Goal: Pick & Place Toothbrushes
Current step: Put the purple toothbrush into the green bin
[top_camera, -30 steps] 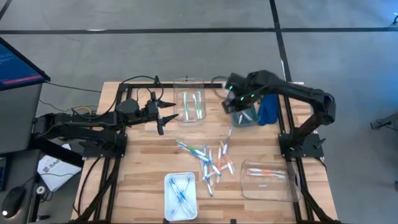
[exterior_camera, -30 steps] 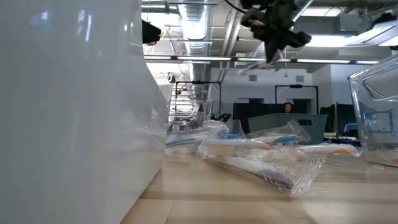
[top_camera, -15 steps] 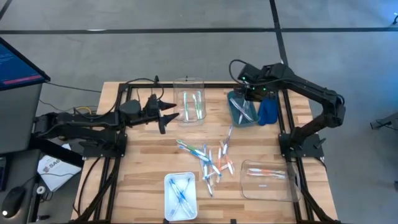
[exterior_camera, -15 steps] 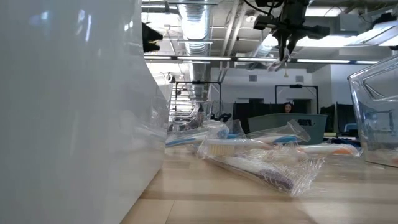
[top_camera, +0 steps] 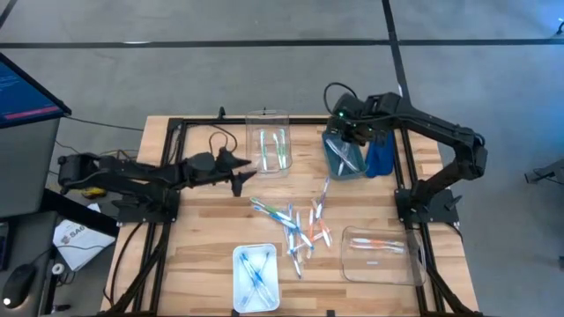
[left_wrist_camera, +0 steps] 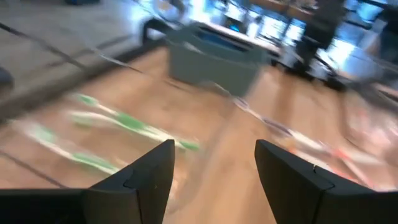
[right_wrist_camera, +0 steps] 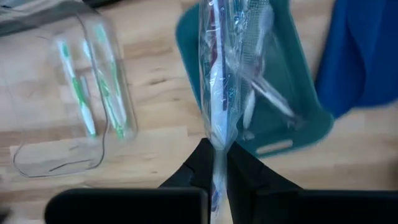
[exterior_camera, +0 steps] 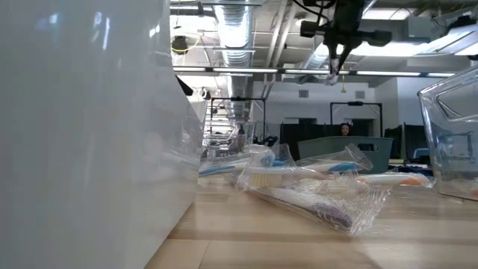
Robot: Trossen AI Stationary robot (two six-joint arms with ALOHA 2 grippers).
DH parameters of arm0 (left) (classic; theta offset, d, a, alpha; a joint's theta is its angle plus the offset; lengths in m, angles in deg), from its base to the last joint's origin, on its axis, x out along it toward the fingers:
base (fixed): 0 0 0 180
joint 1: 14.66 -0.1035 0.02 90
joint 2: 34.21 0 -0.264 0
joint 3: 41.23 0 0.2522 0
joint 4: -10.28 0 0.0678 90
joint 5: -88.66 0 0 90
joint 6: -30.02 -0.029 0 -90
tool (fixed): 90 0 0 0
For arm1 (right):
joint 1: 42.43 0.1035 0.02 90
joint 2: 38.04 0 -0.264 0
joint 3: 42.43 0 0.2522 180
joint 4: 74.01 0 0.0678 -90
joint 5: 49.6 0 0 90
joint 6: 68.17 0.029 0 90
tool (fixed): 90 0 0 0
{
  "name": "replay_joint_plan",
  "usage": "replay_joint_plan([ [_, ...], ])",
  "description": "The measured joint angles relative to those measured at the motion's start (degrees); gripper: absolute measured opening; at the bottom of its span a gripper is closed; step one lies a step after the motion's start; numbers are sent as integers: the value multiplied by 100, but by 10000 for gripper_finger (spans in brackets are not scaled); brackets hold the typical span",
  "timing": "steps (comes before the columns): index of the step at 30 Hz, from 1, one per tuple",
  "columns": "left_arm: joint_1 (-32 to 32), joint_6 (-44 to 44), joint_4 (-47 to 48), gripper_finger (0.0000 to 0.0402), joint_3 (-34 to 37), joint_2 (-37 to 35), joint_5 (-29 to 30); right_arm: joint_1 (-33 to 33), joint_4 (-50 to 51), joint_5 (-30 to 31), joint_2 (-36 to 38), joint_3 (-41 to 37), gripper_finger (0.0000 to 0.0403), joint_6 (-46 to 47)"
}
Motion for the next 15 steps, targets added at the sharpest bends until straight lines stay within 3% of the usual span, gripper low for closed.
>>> replay_joint_plan([
  [7,765,-17,16,218,262,-95,-58,299,-224,178,-217,0,16,1041],
  [15,1797,-125,3,218,439,-553,-124,544,-425,151,-1284,0,17,1613],
])
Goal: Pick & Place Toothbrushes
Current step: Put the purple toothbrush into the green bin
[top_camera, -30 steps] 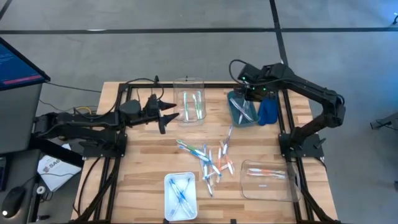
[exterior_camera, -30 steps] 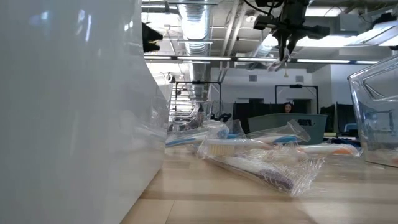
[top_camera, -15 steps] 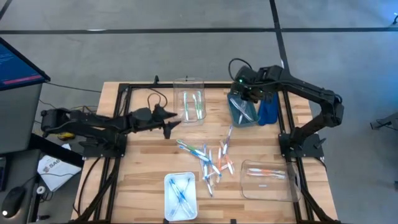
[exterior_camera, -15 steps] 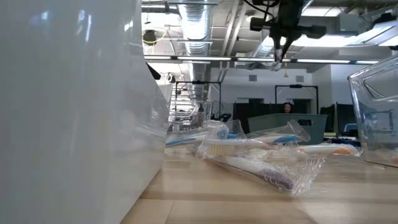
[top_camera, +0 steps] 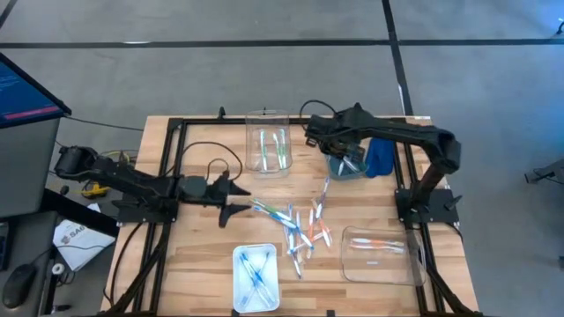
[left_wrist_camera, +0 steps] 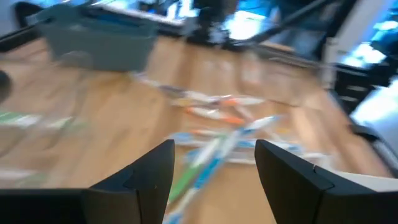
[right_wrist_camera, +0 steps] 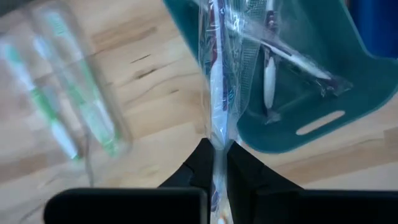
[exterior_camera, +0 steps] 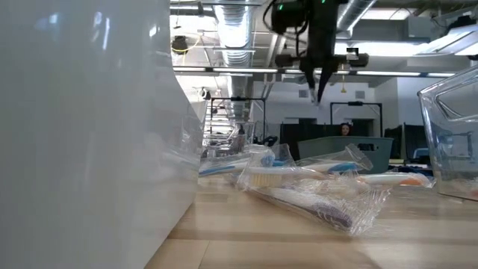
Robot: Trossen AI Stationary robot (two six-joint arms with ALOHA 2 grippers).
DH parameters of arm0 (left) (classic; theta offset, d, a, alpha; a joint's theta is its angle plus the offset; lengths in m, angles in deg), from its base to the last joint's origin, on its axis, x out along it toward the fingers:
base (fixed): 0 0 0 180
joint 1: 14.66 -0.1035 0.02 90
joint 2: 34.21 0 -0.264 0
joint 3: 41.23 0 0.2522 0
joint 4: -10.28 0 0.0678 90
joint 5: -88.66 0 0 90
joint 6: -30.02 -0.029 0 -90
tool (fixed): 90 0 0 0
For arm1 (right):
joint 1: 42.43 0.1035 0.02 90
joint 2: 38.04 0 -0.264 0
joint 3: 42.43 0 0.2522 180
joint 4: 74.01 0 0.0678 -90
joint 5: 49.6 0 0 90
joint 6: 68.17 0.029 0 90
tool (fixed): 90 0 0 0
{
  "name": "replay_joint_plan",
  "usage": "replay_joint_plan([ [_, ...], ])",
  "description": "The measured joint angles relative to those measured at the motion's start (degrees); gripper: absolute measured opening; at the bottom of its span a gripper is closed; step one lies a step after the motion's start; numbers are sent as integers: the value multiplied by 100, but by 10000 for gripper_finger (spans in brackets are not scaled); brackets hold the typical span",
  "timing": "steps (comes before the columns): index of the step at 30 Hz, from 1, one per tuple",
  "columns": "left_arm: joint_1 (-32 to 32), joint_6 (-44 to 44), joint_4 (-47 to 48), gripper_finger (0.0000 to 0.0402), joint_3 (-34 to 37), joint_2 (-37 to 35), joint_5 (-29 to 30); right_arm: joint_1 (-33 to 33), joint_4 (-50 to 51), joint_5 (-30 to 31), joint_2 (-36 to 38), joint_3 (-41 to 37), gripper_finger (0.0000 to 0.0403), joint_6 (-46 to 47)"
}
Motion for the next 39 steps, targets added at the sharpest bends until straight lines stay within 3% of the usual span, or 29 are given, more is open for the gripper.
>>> replay_joint_plan([
  [14,1481,-338,2,218,200,-1033,20,-11,534,-17,-367,5,14,-140],
  [21,1599,-367,5,218,200,-1073,149,-115,609,-17,-419,-267,14,-200],
  [39,1597,-472,-36,218,200,-1068,144,-328,-686,-70,-419,-1582,15,-771],
])
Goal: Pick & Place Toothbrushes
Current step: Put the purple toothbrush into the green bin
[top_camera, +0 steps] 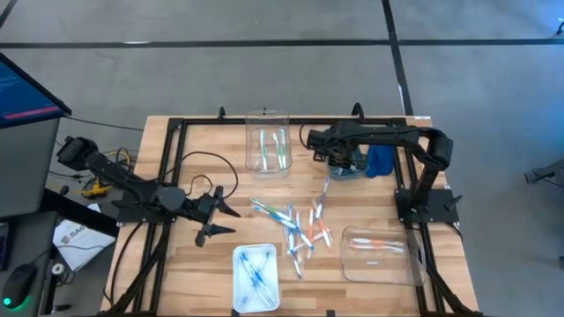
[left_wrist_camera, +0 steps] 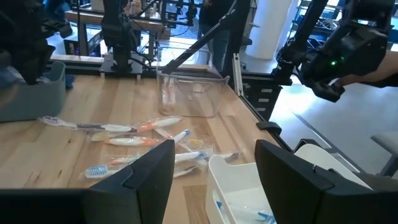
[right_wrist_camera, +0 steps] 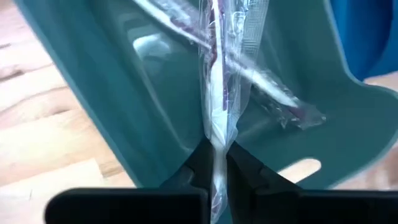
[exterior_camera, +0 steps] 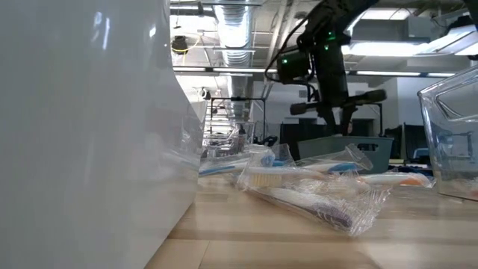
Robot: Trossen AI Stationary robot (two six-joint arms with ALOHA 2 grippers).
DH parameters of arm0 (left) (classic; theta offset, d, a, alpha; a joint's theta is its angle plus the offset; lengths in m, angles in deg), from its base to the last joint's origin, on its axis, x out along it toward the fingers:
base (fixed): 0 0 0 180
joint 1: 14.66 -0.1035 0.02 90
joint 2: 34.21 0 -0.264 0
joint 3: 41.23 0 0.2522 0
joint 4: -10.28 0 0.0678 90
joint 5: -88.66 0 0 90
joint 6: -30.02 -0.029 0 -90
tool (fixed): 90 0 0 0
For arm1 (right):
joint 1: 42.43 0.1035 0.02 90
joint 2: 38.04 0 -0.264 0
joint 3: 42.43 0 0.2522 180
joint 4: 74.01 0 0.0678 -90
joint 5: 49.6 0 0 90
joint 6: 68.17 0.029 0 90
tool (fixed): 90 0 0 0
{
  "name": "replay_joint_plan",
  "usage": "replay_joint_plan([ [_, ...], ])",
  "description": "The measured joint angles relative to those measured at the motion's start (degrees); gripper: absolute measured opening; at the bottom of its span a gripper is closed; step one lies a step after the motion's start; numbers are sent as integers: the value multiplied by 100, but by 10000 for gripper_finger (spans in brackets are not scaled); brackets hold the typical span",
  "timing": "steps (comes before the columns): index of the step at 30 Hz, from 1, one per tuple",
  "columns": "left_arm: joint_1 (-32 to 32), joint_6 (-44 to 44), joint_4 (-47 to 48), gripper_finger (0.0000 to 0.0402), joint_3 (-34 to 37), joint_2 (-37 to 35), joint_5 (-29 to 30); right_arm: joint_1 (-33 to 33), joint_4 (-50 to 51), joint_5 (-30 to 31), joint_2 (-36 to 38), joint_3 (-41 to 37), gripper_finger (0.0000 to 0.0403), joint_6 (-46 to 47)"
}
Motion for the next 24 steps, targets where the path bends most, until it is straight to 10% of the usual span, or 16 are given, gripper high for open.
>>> replay_joint_plan([
  [24,0,0,2,218,-4,0,-22,-366,-46,-257,0,-11,17,-660],
])
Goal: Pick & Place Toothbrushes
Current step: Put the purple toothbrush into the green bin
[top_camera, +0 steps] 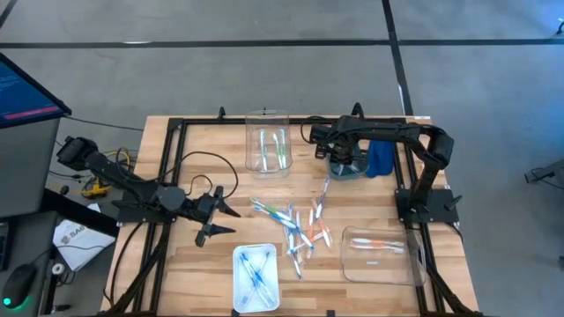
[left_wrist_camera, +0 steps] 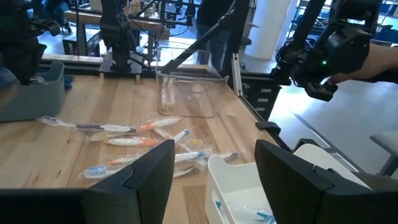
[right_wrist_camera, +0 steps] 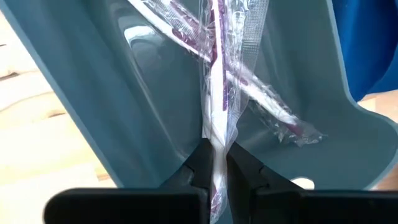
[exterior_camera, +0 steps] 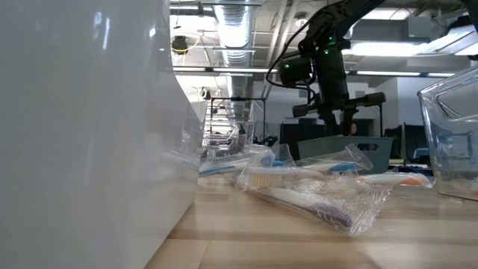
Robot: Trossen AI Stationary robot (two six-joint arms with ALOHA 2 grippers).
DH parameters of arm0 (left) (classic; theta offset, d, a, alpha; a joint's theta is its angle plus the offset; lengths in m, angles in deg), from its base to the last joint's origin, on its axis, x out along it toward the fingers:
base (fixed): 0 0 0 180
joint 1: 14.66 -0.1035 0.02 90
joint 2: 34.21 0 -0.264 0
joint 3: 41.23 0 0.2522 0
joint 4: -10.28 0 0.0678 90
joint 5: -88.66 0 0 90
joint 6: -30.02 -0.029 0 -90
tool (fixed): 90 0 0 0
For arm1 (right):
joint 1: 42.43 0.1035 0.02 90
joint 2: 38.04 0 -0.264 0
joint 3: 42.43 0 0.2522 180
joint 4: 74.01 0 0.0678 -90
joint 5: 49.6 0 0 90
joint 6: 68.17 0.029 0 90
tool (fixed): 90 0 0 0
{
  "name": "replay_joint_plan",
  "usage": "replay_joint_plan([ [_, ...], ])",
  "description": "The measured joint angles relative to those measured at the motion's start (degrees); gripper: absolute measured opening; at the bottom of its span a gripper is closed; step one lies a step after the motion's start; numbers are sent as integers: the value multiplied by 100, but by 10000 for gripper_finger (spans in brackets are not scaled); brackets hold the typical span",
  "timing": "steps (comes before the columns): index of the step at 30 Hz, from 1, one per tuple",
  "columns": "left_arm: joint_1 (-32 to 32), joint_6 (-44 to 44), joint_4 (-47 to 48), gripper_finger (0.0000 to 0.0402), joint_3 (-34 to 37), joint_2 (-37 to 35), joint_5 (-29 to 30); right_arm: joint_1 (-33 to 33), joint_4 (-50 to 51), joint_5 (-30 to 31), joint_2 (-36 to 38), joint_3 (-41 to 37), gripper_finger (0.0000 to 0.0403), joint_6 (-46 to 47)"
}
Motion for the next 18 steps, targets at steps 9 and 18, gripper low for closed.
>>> replay_joint_plan([
  [9,-2,-1,2,218,0,0,4,-113,-43,-91,-123,-5,17,-178],
  [18,24,-40,30,218,0,2,22,-124,-108,-328,-495,-10,17,-460],
])
